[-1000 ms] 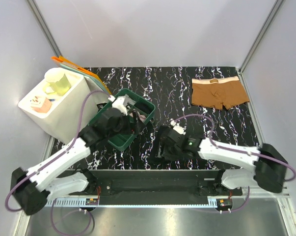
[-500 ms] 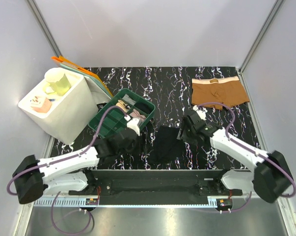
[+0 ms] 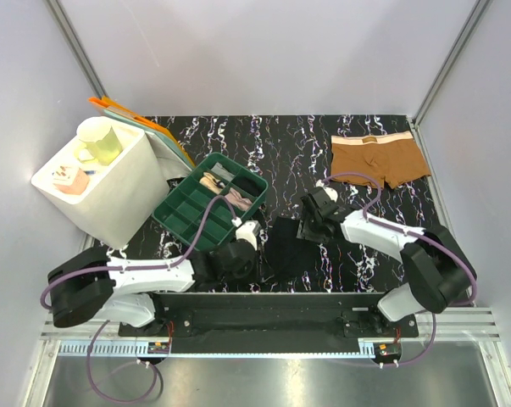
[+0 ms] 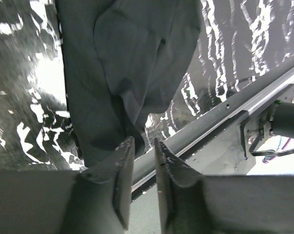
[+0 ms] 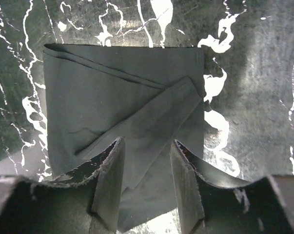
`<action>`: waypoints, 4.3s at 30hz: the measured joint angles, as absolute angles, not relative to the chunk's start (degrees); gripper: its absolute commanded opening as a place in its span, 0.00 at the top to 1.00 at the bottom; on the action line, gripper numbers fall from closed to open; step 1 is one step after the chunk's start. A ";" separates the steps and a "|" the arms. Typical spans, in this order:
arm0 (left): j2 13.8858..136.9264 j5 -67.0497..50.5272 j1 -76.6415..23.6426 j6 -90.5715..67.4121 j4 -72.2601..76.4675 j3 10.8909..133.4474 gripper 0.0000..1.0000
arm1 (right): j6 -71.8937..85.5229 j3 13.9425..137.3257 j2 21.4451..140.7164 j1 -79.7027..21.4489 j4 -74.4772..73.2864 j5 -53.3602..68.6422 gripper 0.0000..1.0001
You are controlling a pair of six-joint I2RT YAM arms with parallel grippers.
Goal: Roll the underwear
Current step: Move the underwear to the center of the board, then fold the underwear at the center of the board.
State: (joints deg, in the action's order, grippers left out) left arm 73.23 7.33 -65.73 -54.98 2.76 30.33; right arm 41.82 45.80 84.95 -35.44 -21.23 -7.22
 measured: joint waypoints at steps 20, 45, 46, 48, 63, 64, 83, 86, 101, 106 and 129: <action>82.02 7.35 -67.11 -60.49 9.96 27.68 0.98 | 41.65 50.57 89.30 -38.74 -17.74 -3.95 0.52; 82.63 7.33 -67.26 -61.10 10.94 27.70 0.99 | 40.03 54.00 96.68 -42.33 -17.41 -3.36 0.68; 82.63 7.33 -67.29 -61.10 10.94 27.70 0.99 | 39.79 54.00 96.68 -42.48 -17.43 -3.36 0.68; 82.63 7.33 -67.31 -61.10 10.94 27.70 0.99 | 39.11 54.00 96.68 -42.92 -17.45 -3.36 0.71; 82.26 7.44 -67.59 -61.10 10.41 27.70 1.00 | 34.98 54.96 97.38 -44.95 -18.87 -2.87 1.00; 82.00 7.51 -67.64 -61.10 10.09 27.70 1.00 | 34.94 54.96 97.27 -44.95 -19.09 -2.92 1.00; 80.29 8.05 -68.53 -61.08 8.84 27.70 1.00 | 39.22 55.27 93.51 -46.57 -21.50 -3.09 0.62; 80.29 8.05 -68.64 -61.06 8.84 27.70 1.00 | 39.99 55.90 95.68 -46.61 -22.72 -3.51 0.62; 79.22 8.16 -68.97 -61.04 8.91 27.57 1.00 | 40.95 59.92 100.53 -46.98 -25.82 -5.41 0.75; 78.56 8.29 -69.01 -61.06 9.06 27.18 1.00 | 40.93 60.80 101.21 -47.00 -26.68 -5.89 0.84; 70.76 11.29 -69.06 -60.16 5.45 26.30 1.00 | 41.89 56.80 90.54 -47.24 -30.15 -9.89 1.00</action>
